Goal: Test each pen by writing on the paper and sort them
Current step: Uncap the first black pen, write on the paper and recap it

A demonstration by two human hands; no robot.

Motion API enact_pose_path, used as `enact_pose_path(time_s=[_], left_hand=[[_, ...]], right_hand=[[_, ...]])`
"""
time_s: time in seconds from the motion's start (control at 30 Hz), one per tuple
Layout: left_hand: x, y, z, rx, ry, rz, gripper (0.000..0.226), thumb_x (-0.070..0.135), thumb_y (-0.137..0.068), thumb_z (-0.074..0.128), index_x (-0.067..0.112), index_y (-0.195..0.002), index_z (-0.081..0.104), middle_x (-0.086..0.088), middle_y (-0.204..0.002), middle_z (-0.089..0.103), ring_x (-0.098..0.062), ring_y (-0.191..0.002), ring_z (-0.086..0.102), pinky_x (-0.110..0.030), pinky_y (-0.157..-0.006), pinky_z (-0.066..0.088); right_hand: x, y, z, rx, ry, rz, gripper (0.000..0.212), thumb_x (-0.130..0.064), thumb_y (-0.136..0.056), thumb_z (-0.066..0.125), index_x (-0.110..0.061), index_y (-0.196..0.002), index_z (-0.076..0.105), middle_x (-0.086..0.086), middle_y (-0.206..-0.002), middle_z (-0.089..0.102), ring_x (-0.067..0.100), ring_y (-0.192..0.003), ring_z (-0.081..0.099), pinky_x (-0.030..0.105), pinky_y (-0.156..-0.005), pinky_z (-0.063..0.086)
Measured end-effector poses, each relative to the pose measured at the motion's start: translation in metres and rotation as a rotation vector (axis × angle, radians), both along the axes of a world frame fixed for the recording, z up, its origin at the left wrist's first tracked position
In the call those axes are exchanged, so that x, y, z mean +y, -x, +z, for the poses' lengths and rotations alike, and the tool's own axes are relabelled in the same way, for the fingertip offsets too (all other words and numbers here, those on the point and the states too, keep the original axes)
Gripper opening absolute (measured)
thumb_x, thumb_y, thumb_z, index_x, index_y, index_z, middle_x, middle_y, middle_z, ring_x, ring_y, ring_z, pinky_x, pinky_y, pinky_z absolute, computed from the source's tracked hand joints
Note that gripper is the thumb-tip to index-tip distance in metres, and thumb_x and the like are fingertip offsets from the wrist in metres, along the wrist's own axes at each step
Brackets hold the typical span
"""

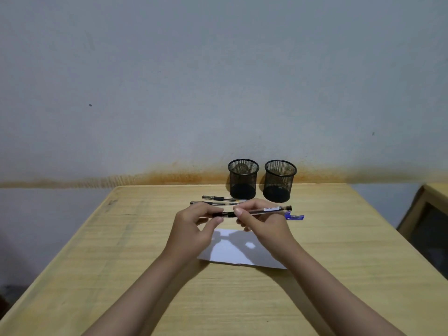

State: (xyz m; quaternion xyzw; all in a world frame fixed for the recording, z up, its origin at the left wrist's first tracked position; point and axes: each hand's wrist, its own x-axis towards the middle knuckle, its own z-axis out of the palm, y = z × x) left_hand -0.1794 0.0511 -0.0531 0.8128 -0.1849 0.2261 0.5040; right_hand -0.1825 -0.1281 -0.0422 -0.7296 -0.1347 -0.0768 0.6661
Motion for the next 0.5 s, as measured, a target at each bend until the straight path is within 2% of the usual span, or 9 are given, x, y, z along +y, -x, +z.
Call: enact_pose_path(time_s=[0.13,0.27,0.33,0.4,0.5], left_hand=[[-0.001,0.004,0.009,0.115,0.070,-0.045,0.017,0.003,-0.073,0.074,0.015,-0.086,0.075,0.002,-0.080,0.071,-0.004,-0.075,0.065,-0.014,-0.067,0.048],[0.016,-0.003,0.010,0.193,0.063,-0.104,0.023,0.000,-0.072,0.075,0.022,-0.078,0.075,0.000,-0.078,0.074,-0.011,-0.075,0.068,-0.018,-0.069,0.050],[0.021,-0.005,0.009,0.220,0.048,-0.156,0.020,0.001,-0.071,0.075,0.020,-0.079,0.076,0.000,-0.079,0.074,-0.015,-0.077,0.069,-0.022,-0.073,0.051],[0.024,-0.007,0.007,0.237,0.028,-0.185,0.016,0.006,-0.071,0.075,0.018,-0.081,0.076,-0.002,-0.079,0.074,-0.020,-0.080,0.068,-0.031,-0.078,0.054],[0.028,-0.010,0.008,0.253,0.017,-0.215,0.019,0.004,-0.071,0.076,0.020,-0.080,0.076,-0.006,-0.080,0.074,-0.026,-0.082,0.068,-0.039,-0.081,0.053]], right_hand=[[0.006,0.004,-0.002,-0.012,-0.036,-0.042,0.011,-0.017,-0.084,0.070,-0.020,-0.074,0.071,-0.001,-0.062,0.069,0.009,-0.063,0.065,0.024,-0.061,0.050],[0.015,0.013,-0.004,-0.066,0.081,-0.090,0.012,-0.021,-0.084,0.070,-0.023,-0.073,0.072,-0.003,-0.066,0.071,0.010,-0.068,0.067,0.031,-0.068,0.054],[0.019,0.018,-0.006,-0.100,0.095,-0.118,0.013,-0.021,-0.084,0.071,-0.022,-0.071,0.072,-0.007,-0.067,0.071,0.007,-0.068,0.067,0.026,-0.066,0.054],[0.022,0.022,-0.007,-0.117,0.092,-0.135,0.014,-0.018,-0.084,0.071,-0.023,-0.071,0.071,-0.013,-0.065,0.070,0.003,-0.067,0.067,0.014,-0.062,0.049],[0.023,0.027,-0.009,-0.129,0.084,-0.151,0.013,-0.014,-0.084,0.071,-0.019,-0.072,0.072,-0.023,-0.061,0.068,-0.005,-0.068,0.065,0.003,-0.060,0.042]])
